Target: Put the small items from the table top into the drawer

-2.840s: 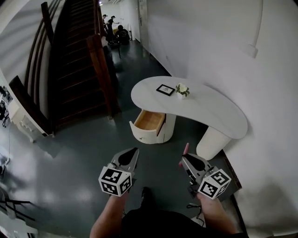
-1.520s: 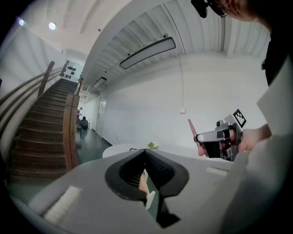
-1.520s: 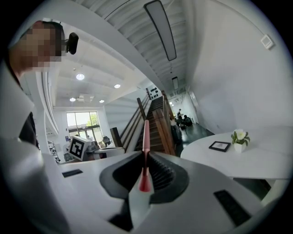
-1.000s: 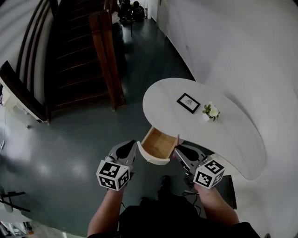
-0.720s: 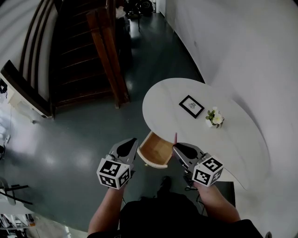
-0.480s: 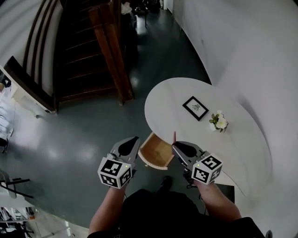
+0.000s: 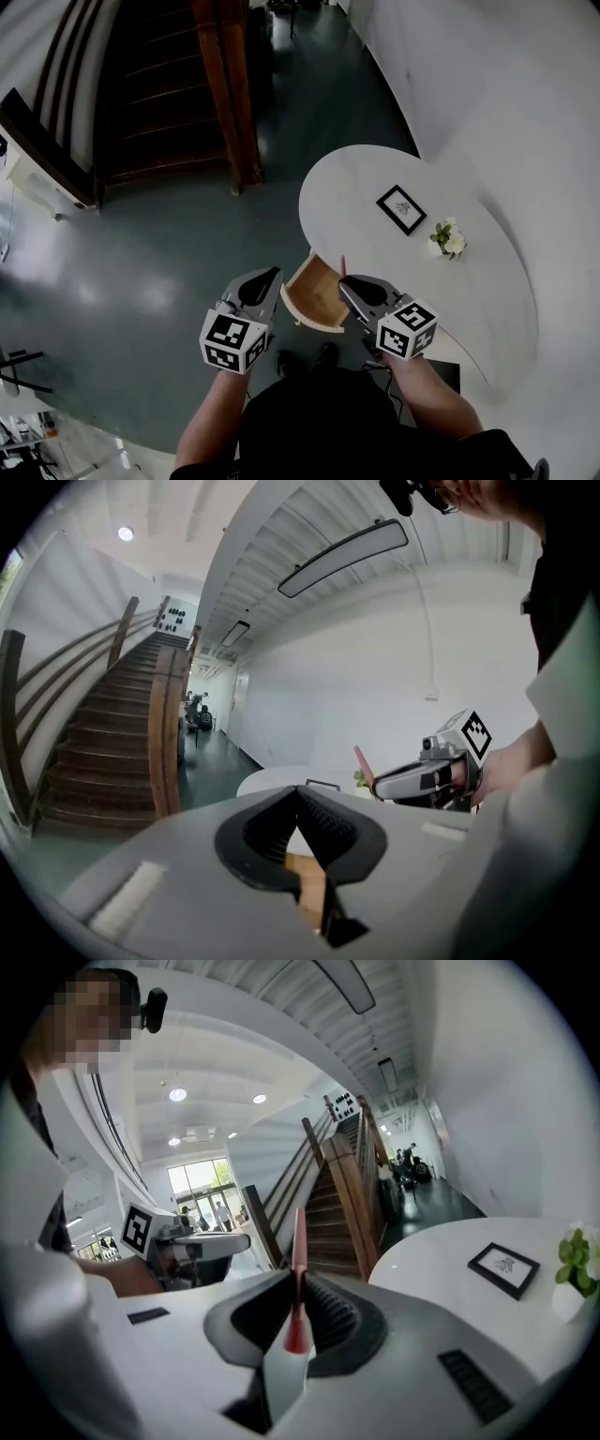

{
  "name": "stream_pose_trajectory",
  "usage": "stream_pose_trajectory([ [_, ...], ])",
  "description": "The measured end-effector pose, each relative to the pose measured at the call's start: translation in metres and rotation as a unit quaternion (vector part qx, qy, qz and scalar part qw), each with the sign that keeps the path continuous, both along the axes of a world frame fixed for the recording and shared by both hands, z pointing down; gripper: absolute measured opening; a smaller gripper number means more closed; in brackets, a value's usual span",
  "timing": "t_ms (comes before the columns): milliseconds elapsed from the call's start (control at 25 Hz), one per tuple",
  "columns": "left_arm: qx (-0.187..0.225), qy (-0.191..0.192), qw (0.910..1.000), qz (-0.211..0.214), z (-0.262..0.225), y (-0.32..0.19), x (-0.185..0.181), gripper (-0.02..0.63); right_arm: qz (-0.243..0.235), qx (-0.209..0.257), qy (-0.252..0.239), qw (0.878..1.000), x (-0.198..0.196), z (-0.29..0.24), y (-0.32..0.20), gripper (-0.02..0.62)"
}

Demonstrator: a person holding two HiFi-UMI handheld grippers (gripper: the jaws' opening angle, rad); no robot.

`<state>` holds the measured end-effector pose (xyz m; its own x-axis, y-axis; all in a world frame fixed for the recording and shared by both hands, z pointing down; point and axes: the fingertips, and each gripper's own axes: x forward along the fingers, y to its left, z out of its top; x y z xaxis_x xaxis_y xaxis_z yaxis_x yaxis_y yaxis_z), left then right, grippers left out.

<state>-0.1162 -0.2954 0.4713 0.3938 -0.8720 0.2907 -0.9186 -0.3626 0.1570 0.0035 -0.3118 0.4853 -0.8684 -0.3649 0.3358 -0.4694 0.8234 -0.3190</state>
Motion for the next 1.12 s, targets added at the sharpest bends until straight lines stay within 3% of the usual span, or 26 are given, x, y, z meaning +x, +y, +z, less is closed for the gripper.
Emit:
stream_pose_trajectory([
  [320, -0.016, 0.024, 0.9995, 0.009, 0.031, 0.01, -0.023, 0.011, -0.01, -0.002, 0.062, 0.998, -0.027, 0.035, 0.014, 0.054],
  [680, -0.059, 0.031, 0.9978, 0.005, 0.096, -0.006, -0.025, 0.011, -0.053, -0.036, 0.133, 0.989, -0.034, 0.134, -0.008, 0.054],
  [880, -0.084, 0.035, 0.9959, 0.006, 0.13, -0.019, -0.017, 0.011, -0.111, -0.034, 0.2, 0.973, -0.036, 0.199, -0.008, 0.054],
  [1120, -0.117, 0.045, 0.992, 0.015, 0.173, -0.025, -0.005, 0.011, -0.141, -0.039, 0.272, 0.951, -0.028, 0.266, -0.009, 0.054],
])
